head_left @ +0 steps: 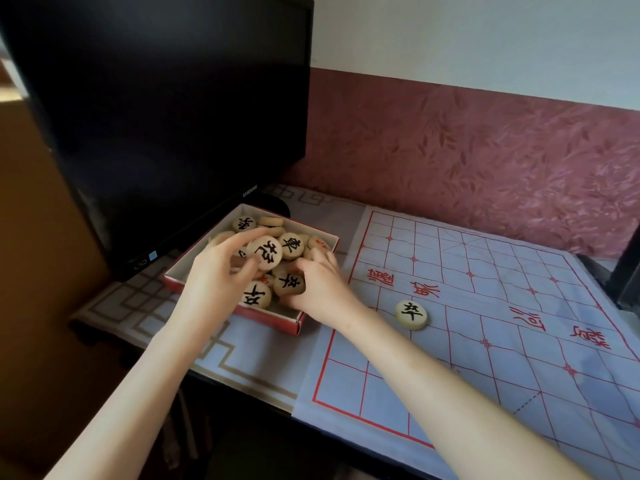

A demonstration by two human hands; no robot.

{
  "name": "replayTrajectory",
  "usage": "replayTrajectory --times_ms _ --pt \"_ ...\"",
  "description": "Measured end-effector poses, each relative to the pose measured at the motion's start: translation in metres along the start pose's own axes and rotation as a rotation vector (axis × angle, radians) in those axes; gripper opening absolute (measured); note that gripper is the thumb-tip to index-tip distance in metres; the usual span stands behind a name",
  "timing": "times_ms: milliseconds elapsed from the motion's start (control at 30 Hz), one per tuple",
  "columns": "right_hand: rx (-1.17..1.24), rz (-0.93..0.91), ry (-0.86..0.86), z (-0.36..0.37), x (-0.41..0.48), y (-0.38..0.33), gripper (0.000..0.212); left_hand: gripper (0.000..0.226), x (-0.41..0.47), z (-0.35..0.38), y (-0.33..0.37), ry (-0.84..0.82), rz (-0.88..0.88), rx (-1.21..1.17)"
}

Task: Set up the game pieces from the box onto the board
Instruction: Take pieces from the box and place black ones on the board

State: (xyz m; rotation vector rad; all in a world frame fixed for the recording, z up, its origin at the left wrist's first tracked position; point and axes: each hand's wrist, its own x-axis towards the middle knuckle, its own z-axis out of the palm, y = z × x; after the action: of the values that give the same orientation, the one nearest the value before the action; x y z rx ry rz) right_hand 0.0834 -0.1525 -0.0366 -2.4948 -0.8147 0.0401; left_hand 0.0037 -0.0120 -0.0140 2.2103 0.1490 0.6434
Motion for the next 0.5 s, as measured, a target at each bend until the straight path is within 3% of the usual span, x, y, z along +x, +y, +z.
replayTrajectory --times_ms 233,500 --pt "0.282 0.050 0.115 -0.011 -0.008 0.009 0.047 0.052 -0.001 0.000 -0.001 -0.047 -0.110 -0.071" --pt "0.330 0.139 0.148 -0.037 -0.034 0.037 0.046 0.059 -0.005 0.020 0.018 -0.064 -0.062 -0.037"
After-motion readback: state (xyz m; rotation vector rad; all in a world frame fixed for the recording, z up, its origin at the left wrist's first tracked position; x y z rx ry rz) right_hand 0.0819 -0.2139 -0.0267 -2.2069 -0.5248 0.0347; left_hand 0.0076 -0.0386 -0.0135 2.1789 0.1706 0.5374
